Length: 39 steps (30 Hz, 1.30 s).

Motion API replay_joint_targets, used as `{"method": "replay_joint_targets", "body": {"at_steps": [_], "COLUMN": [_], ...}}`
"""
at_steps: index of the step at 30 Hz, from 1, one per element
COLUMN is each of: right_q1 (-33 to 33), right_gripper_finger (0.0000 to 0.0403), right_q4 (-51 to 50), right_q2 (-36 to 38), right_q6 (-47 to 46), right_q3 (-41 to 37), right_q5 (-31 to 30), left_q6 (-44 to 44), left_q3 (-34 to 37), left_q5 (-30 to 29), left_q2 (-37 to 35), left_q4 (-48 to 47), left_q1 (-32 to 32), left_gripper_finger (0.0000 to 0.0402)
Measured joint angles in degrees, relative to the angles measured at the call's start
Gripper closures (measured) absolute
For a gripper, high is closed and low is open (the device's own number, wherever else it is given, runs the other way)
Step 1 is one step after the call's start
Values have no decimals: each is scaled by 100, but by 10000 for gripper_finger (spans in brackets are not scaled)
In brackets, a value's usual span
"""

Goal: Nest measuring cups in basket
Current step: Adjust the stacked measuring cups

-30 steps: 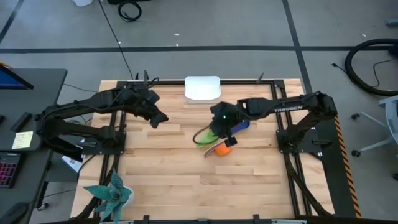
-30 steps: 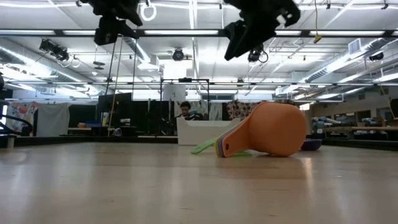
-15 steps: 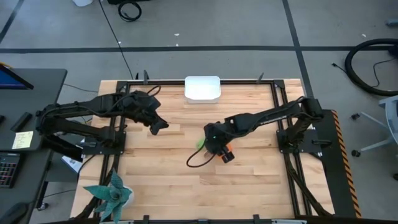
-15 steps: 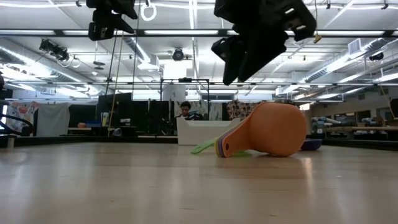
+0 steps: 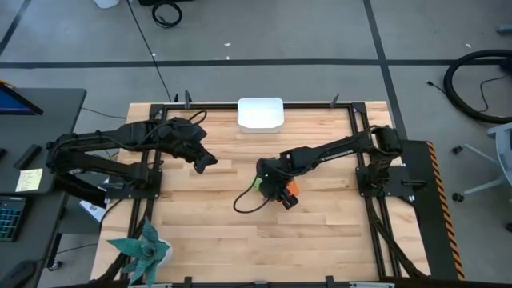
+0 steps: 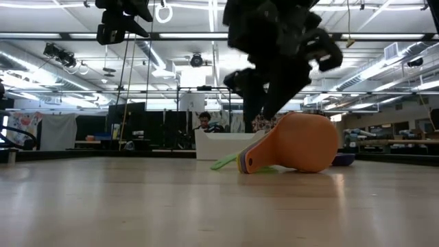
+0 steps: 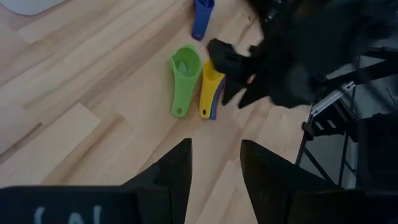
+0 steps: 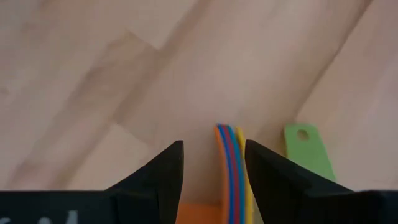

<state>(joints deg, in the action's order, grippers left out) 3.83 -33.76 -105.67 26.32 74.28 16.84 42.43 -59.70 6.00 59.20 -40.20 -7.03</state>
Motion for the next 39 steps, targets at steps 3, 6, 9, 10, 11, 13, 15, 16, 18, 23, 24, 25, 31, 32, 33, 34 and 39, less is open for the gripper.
{"method": "replay_joint_targets", "body": {"at_steps": [3, 6, 9, 10, 11, 13, 15, 16, 18, 23, 24, 25, 31, 32, 33, 34, 39], "right_q1": [-38, -53, -51, -47, -47, -48, -50, -50, -47, -52, -52, -51, -50, -51, -54, -53, -24], "right_gripper_finger": [227, 227, 227, 227, 227, 227, 227, 227, 227, 230, 233, 237, 295, 312, 327, 340, 342], "right_q4": [85, 78, 27, 25, -33, -71, -50, -52, -43, -51, -51, -61, -26, -28, -30, -34, -35], "right_q2": [-132, -222, -313, -337, -383, -453, -539, -579, -675, -913, -938, -943, -1001, -1004, -1005, -1007, -1014], "right_q6": [90, 88, 90, 90, 90, 89, 88, 88, 89, 93, 114, 109, 114, 111, 105, 102, 86], "right_q3": [-2, -1, -2, 0, 0, -2, -2, -2, 0, 13, 24, 28, 29, 28, 31, 28, 20], "right_q5": [-265, -377, -287, -282, -278, -278, -285, -309, -394, -479, -494, -497, -555, -562, -570, -577, -707], "left_q6": [-5, -13, -115, -147, -153, -159, -160, -165, -172, -172, -172, -172, -172, -172, -172, -172, -171], "left_q3": [0, 0, 0, 0, 0, 0, 0, 0, 0, 0, 0, 0, 0, 0, 0, 0, 0], "left_q5": [0, 0, 4, 1, 4, 2, 3, 4, 12, 20, 22, 21, 22, 23, 23, 24, 23], "left_q2": [0, 0, -2, -1, 0, -2, 0, 0, 0, 0, 0, 0, 0, 0, 0, 0, 0], "left_q4": [-1, -5, -7, -6, -11, 1, -2, 8, 2, 7, 8, 7, 11, 9, 12, 13, 13], "left_q1": [0, 0, 0, 0, 0, 0, -2, -2, -2, -2, -2, -2, -2, -2, -2, -2, -2], "left_gripper_finger": [260, 260, 260, 260, 260, 260, 260, 260, 260, 260, 260, 260, 260, 260, 260, 260, 260]}}
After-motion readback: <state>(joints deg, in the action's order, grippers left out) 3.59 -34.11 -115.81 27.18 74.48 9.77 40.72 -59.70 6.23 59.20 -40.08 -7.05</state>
